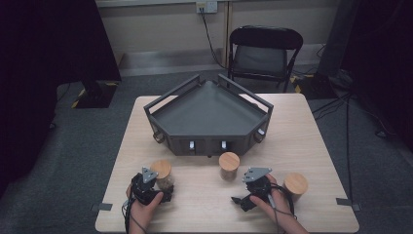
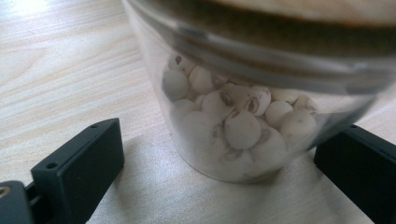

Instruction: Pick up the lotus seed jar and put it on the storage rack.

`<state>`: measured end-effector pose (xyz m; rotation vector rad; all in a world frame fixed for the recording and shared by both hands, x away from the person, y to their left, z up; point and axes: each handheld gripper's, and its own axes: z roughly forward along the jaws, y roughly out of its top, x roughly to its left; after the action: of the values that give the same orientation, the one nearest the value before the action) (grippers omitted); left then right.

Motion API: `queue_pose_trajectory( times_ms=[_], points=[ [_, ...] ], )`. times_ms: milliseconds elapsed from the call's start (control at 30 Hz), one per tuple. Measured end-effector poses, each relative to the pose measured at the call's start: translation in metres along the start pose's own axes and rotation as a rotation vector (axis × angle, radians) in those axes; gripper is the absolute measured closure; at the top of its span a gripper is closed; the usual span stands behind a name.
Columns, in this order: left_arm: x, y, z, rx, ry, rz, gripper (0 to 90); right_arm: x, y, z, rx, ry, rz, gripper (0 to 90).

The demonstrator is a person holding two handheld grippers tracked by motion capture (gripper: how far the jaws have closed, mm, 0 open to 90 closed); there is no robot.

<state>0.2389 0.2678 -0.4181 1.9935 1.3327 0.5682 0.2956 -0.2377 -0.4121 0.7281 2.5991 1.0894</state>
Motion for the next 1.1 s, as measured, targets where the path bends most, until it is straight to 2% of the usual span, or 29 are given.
queue_pose_trajectory(
  times_ms=[300,433,800,1100],
  points=[
    [0.0008,-0.0016,-0.0002,-0.016,-0.006,-0.014,2.5,0.0000,0.0000,0.0000,0.000,0.000,0.000,0.0],
    [0.0011,-0.0027,0.0008,-0.038,-0.019,-0.016,2.9,0.0000,0.0000,0.0000,0.000,0.000,0.000,0.0],
    [0.0015,-0.0064,-0.0001,-0.093,-0.018,-0.033,5.7,0.0000,0.0000,0.0000,0.000,0.000,0.000,0.0],
    [0.0014,-0.0069,0.0027,-0.114,-0.023,-0.046,10.5,0.0000,0.0000,0.0000,0.000,0.000,0.000,0.0]
  ],
)
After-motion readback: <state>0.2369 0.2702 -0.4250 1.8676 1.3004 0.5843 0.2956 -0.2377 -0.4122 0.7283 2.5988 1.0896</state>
